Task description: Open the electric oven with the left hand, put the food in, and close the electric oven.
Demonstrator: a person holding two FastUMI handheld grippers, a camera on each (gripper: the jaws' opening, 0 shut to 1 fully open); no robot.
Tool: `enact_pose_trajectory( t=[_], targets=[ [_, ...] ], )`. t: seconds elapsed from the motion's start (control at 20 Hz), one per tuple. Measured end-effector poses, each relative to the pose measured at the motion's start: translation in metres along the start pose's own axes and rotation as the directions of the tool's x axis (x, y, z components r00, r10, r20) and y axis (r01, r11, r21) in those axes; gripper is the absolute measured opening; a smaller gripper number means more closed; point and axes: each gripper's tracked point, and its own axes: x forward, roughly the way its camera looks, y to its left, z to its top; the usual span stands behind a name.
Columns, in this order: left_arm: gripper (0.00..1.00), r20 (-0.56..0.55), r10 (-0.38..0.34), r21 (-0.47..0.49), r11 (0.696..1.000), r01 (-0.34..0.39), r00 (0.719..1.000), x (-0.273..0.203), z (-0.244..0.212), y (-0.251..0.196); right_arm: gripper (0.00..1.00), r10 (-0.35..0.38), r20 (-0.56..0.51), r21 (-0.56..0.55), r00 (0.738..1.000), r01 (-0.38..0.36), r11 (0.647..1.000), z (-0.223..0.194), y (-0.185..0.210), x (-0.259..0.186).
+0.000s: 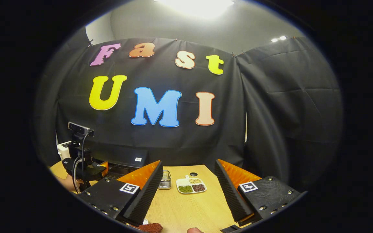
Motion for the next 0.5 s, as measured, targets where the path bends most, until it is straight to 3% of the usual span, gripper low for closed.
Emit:
enact_pose_trajectory(
  t=[0.05, 0.1, 0.15, 0.2, 0.35, 0.5],
  targets=[
    [1.0, -0.007, -0.001, 0.001, 1.0, 0.001, 1.0, -0.004, -0.002, -0.001, 0.97, 0.004, 0.002, 0.001, 1.0, -0.005, 1.0, 0.001, 0.001, 0.0],
    [0.91, -0.004, -0.001, 0.001, 1.0, 0.001, 1.0, -0.01, -0.004, -0.001, 0.97, 0.01, 0.004, 0.002, 1.0, -0.01, 1.0, 0.0, 0.001, 0.0],
    [0.91, -0.011, -0.002, 0.002, 1.0, 0.002, 1.0, -0.014, -0.007, -0.001, 0.96, 0.017, 0.006, 0.003, 1.0, -0.017, 1.0, 0.001, 0.002, 0.0],
    [1.0, -0.011, -0.001, 0.003, 1.0, 0.001, 1.0, -0.018, -0.009, -0.001, 0.96, 0.023, 0.008, 0.006, 1.0, -0.023, 1.0, 0.001, 0.002, -0.001],
    [0.96, -0.029, 0.008, 0.004, 1.0, -0.008, 1.0, -0.031, -0.015, -0.002, 0.96, 0.043, 0.015, 0.011, 0.999, -0.043, 0.999, 0.002, 0.003, -0.001],
    [1.0, -0.047, 0.024, 0.009, 1.0, -0.023, 0.999, -0.043, -0.023, -0.003, 0.96, 0.057, 0.021, 0.014, 0.998, -0.057, 0.998, 0.003, 0.001, -0.003]
  ],
)
